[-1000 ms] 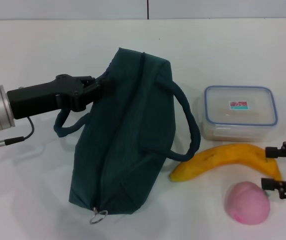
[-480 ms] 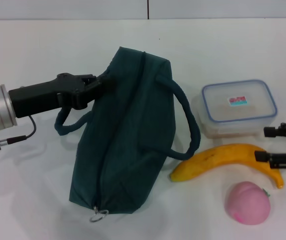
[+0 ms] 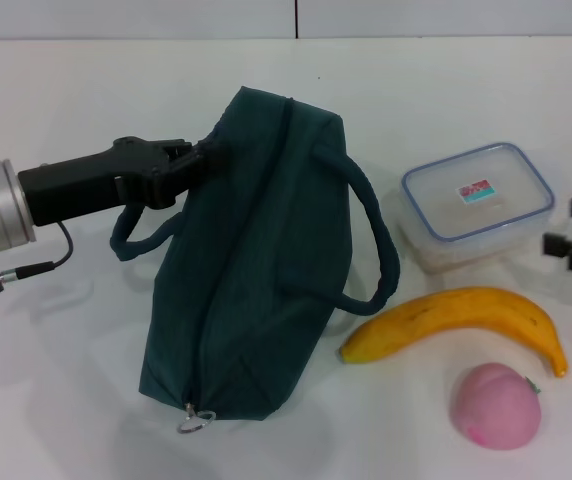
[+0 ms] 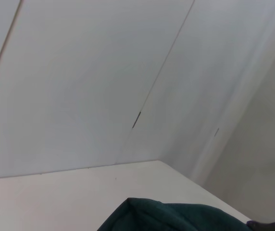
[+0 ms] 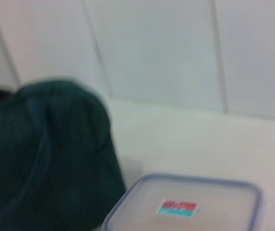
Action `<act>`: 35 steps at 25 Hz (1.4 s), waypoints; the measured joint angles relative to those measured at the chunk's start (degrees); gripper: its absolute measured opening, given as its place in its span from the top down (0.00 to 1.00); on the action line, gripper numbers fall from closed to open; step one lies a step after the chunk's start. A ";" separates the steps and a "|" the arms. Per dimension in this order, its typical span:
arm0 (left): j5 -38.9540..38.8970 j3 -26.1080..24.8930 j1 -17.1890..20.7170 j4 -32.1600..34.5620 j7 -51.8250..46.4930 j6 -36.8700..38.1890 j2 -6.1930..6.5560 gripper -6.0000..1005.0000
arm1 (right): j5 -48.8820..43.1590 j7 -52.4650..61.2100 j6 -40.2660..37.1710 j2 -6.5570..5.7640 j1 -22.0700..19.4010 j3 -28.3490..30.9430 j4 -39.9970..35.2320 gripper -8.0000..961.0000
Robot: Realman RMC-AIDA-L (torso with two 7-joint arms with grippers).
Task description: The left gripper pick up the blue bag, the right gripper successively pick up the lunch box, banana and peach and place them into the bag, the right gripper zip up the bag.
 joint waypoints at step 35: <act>-0.16 1.43 -1.90 -0.52 4.57 0.59 -0.17 0.95 | 18.97 7.36 10.59 5.96 3.83 22.69 30.02 0.38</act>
